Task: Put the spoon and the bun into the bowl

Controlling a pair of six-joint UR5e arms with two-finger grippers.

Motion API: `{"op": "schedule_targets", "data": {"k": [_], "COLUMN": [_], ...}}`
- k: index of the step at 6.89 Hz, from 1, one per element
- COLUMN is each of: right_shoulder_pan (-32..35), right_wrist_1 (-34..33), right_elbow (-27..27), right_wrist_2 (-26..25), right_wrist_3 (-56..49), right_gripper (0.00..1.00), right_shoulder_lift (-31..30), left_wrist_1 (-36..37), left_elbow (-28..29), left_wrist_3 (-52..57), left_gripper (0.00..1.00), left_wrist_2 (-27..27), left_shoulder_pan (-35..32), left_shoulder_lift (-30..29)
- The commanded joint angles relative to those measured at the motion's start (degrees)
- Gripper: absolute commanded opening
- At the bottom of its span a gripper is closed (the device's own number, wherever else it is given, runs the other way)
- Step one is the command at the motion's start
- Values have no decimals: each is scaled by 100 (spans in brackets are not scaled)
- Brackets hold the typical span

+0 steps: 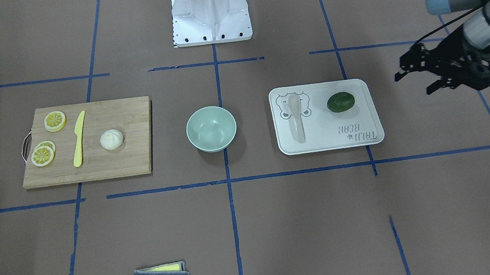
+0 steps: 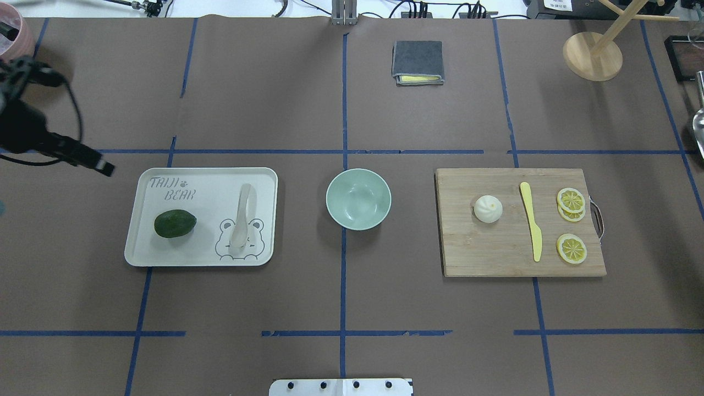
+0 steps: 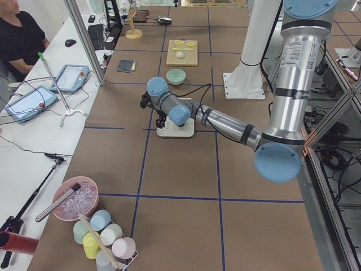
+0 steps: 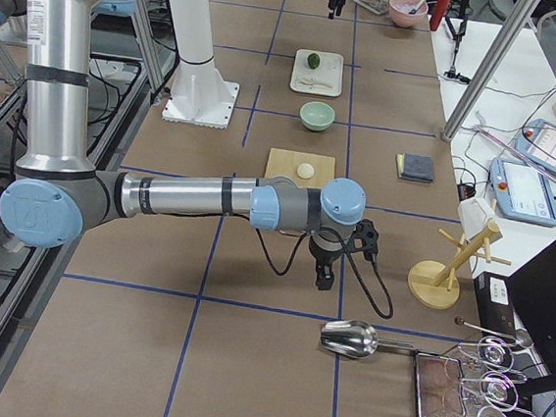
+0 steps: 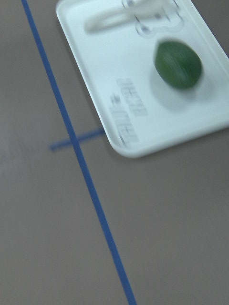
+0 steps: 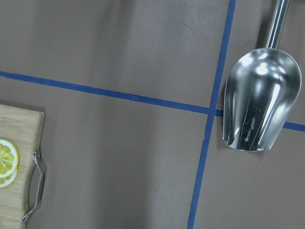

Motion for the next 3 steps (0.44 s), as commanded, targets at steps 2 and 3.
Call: {"op": "schedule_targets", "data": {"k": [2, 3], "right_shoulder_pan": [-228, -238], "right_wrist_1": [9, 9], "right_elbow": [19, 28], "right_wrist_2": [46, 64], "right_wrist_3": [10, 10], "right_gripper": [100, 100], "right_shoulder_lift": [21, 21], "left_wrist_1": [-23, 56], "left_elbow": [409, 533], "left_wrist_3": [-1904, -1904], "left_gripper": [100, 99], "left_wrist_2": [1779, 2053], "left_shoulder_pan": [1832, 1870], "left_shoulder_lift": [-1149, -1177]}}
